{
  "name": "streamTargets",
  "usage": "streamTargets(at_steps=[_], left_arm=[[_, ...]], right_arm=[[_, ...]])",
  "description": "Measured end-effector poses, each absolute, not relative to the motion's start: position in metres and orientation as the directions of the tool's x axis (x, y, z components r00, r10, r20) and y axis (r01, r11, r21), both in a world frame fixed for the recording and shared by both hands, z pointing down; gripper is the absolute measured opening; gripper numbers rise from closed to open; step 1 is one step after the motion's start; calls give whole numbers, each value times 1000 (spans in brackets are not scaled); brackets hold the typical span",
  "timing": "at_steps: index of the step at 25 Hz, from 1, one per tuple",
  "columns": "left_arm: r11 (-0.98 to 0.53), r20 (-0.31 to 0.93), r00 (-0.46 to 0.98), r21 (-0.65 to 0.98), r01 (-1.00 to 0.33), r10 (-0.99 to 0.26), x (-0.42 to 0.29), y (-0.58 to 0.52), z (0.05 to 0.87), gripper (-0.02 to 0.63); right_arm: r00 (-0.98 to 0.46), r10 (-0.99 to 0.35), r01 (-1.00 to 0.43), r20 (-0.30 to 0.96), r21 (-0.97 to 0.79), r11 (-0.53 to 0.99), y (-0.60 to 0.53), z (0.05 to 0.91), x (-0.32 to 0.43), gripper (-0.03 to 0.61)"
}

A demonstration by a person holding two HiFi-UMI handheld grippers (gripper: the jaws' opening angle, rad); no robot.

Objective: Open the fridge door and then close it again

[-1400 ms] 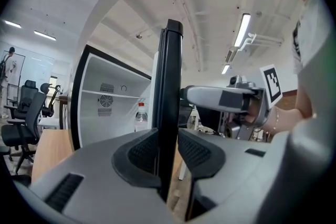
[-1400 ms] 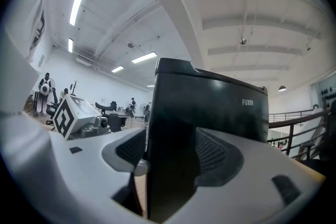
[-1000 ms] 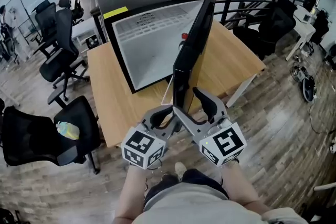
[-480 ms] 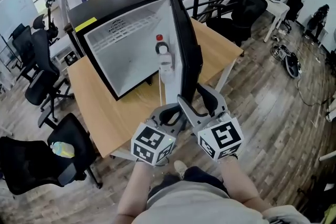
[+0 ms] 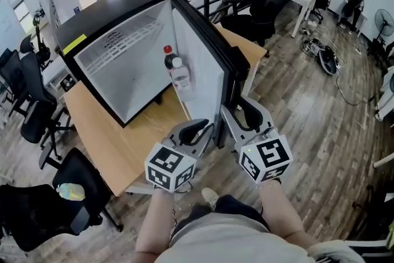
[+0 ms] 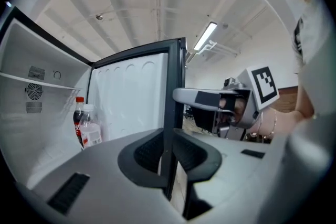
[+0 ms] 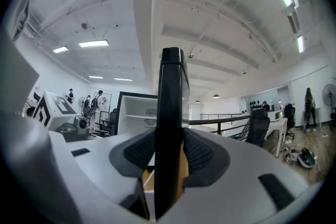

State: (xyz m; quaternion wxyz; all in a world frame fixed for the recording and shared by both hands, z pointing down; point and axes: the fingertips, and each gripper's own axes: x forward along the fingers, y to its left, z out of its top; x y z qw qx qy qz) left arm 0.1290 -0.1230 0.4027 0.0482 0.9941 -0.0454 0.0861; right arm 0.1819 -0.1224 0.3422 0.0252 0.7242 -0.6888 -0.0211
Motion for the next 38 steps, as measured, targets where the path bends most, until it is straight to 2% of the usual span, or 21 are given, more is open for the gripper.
streamTargets(at_steps=[6,12,21,38], left_arm=[[-978,172,975,125,-166,-143,132,-145,401,43],[-953,177,959,170,-251,-221,138,-169,405,35],[-933,165,952,213,-289,-257,142,-190,406,25],[-922,151,935,174,-345,-321,151,-221,400,23]], right_arm=[[144,-990,-989,4,38,-144,-112,344,224,138],[180,-984,-983,8,37,-179,-107,344,257,135],[194,-981,-981,25,35,-193,-105,347,293,133],[245,-969,-969,7,21,-245,-108,347,338,133]])
